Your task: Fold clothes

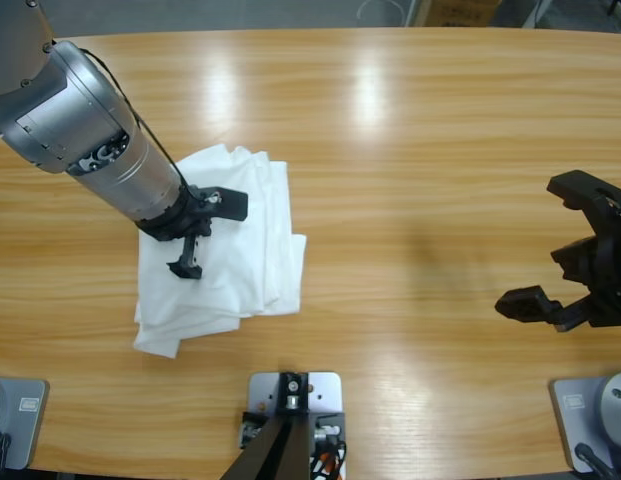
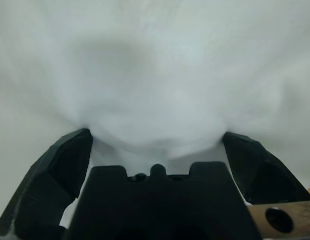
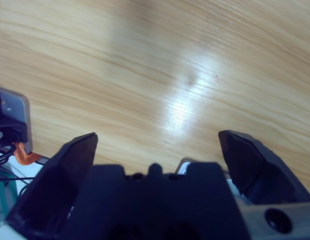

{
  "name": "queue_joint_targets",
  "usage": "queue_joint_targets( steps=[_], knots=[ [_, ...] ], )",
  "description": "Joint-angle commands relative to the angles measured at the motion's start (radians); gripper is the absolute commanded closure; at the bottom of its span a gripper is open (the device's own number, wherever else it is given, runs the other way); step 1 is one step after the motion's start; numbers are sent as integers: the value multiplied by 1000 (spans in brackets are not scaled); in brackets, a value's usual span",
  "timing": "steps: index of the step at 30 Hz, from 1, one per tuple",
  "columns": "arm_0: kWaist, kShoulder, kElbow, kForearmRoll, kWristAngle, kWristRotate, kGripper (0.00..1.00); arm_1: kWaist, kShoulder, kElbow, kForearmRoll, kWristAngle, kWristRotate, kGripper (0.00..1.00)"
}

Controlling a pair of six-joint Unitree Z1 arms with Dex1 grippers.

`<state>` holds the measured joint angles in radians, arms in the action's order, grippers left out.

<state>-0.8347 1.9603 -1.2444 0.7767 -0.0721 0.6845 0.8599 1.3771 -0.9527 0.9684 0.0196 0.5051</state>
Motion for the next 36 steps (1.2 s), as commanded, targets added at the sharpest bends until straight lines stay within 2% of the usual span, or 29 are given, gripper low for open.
queue_joint_targets(
  steps=[1,6,14,16,20,25,30,33,36],
  knots=[
    [51,218,-3,-28,-3,-168,0,-24,27,27,-8,13,-17,0],
    [175,273,-113,-28,18,-251,9,-31,37,26,-11,13,-17,0],
    [405,414,-431,-13,141,-523,10,-88,46,20,-9,21,-44,0],
    [469,461,-550,18,141,-575,13,-97,39,19,-4,26,-50,0],
    [568,593,-883,207,141,-648,13,-99,36,23,-4,33,-50,0],
    [621,745,-1256,419,141,-669,13,-99,51,20,-9,33,-51,0],
    [643,765,-1344,484,141,-703,0,-99,52,18,-8,33,-56,0],
    [651,751,-1421,589,141,-763,0,-99,51,18,-11,28,-56,0],
    [674,708,-1442,649,105,-782,0,-99,47,18,-8,21,-57,0]
  ],
)
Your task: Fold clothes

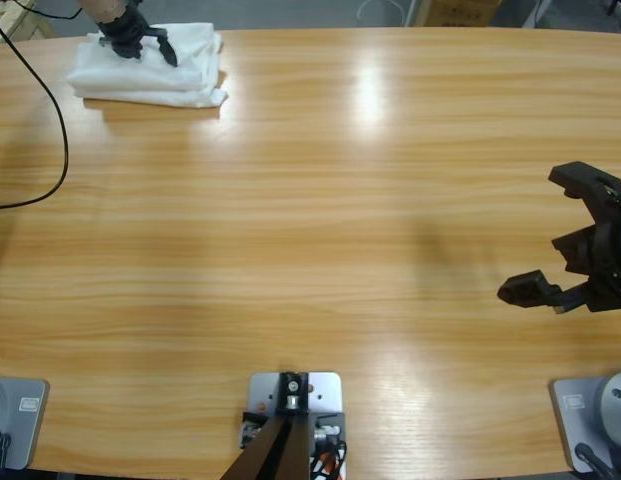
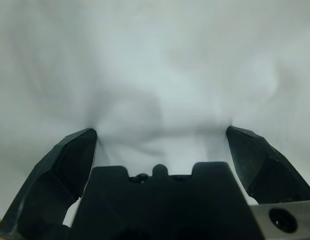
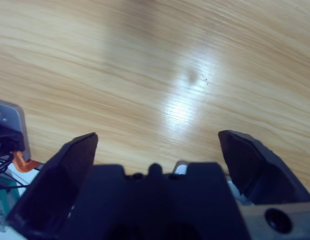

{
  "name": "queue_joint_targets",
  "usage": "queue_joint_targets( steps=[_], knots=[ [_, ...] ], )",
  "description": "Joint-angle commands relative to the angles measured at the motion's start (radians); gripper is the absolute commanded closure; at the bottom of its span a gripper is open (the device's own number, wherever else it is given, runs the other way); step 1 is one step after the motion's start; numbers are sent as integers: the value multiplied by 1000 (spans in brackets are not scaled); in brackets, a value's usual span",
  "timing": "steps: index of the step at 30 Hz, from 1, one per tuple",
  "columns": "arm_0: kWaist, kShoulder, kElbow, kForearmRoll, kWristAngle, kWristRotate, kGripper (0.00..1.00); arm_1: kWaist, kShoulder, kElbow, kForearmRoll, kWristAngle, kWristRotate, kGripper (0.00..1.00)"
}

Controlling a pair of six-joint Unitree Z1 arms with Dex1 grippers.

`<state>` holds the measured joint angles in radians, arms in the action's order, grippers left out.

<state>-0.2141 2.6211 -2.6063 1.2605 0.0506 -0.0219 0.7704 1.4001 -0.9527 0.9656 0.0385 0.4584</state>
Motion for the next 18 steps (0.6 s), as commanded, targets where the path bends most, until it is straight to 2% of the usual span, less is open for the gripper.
queue_joint_targets(
  steps=[1,3,6,10,11,14,18],
  knots=[
    [59,19,-80,179,-19,-78,0,-10,17,17,-3,0,-10,0],
    [82,-61,-83,182,-18,-99,0,-10,-13,19,4,-6,-9,0],
    [125,-157,-173,183,-37,-126,0,-10,-48,28,4,-12,0,0],
    [151,-310,-165,241,-160,-115,0,-10,-50,30,-2,-16,0,0],
    [145,-362,-120,262,-189,-106,0,-10,-47,29,-3,-18,0,0],
    [109,-570,173,247,-179,-66,0,-10,-48,23,1,-28,0,0],
    [114,-827,646,58,-161,-46,0,-33,-57,-18,42,-44,-13,0]
  ],
)
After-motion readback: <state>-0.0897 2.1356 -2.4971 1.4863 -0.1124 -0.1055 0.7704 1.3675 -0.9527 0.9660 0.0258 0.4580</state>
